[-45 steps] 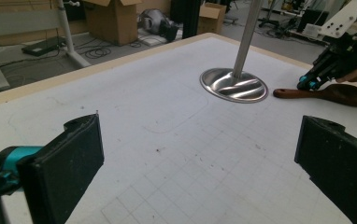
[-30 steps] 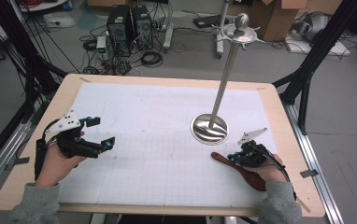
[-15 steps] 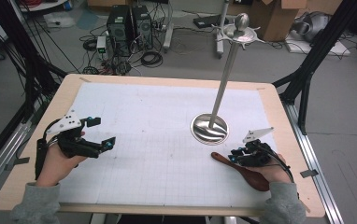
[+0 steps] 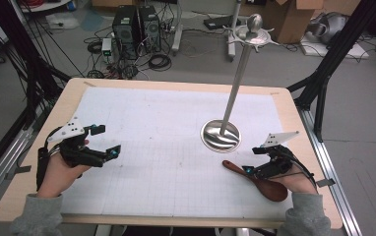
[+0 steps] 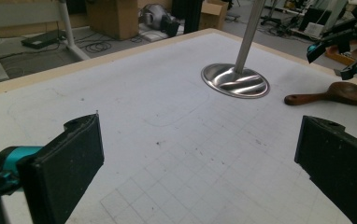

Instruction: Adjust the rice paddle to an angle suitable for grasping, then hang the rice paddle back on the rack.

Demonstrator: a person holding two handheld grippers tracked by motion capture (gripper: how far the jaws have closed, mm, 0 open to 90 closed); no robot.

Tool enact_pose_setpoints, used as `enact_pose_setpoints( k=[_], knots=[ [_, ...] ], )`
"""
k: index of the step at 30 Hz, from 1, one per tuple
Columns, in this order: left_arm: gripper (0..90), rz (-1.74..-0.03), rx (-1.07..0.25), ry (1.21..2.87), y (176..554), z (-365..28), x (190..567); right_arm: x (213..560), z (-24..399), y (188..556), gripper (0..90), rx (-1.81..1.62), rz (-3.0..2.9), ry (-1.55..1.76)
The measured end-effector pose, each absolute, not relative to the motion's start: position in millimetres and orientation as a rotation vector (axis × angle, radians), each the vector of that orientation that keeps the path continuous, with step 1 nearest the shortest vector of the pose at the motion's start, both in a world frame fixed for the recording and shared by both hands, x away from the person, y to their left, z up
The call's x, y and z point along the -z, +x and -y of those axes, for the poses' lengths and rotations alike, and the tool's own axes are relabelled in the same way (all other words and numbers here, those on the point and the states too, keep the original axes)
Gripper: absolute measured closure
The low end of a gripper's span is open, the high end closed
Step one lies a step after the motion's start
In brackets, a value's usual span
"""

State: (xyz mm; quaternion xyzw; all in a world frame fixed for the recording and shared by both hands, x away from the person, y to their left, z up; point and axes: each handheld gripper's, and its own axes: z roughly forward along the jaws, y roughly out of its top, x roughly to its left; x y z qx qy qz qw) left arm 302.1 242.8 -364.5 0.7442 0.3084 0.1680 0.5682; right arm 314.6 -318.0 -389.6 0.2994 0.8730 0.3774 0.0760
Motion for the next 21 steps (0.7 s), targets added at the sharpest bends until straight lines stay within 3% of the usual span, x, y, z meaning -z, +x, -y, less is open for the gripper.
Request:
enact_pose_setpoints(
  k=[21],
  knots=[
    [2.8,-0.73,-0.454,1.742,290.8,-248.0,363.2,384.4,312.1,317.0,12.9,-1.129,-2.71,0.824]
  ],
)
